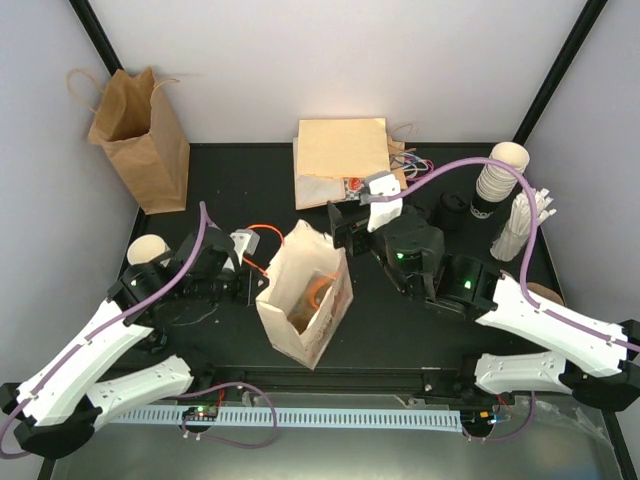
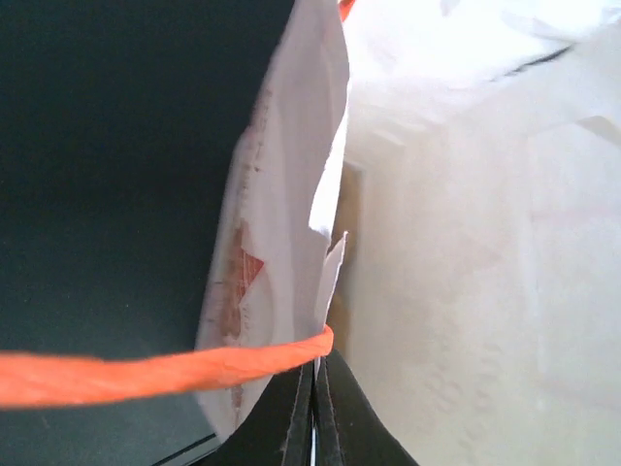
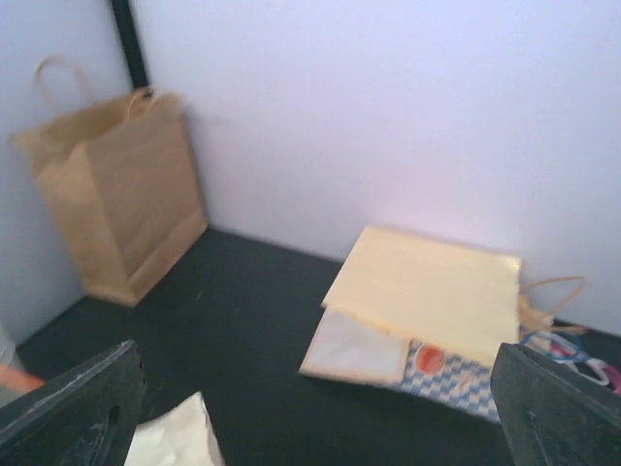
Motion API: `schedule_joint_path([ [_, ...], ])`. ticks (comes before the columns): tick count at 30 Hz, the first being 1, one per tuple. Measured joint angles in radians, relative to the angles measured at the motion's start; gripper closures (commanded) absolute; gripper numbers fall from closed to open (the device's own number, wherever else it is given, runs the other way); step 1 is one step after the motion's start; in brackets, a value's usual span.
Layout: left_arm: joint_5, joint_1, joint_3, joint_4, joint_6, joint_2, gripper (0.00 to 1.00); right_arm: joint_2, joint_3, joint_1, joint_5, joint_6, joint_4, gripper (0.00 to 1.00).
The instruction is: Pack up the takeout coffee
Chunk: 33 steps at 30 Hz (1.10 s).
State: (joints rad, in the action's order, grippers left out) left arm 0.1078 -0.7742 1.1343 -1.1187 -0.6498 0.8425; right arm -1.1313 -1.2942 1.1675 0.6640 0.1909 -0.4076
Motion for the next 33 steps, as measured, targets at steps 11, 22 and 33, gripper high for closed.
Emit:
schedule_joint_path([
  [11,-0.031,0.000,0.016,-0.003,0.032,0.005,0.98,0.016,0.026,-0.013,0.283,-0.211,0.420,0.00],
  [22,-0.064,0.000,0.083,0.026,0.225,0.012,0.98,-0.064,-0.283,-0.069,0.062,-0.081,-0.172,0.00],
  [33,-0.103,0.000,0.127,0.034,0.566,0.098,0.98,-0.072,-0.214,-0.087,-0.225,0.066,-0.594,0.00],
])
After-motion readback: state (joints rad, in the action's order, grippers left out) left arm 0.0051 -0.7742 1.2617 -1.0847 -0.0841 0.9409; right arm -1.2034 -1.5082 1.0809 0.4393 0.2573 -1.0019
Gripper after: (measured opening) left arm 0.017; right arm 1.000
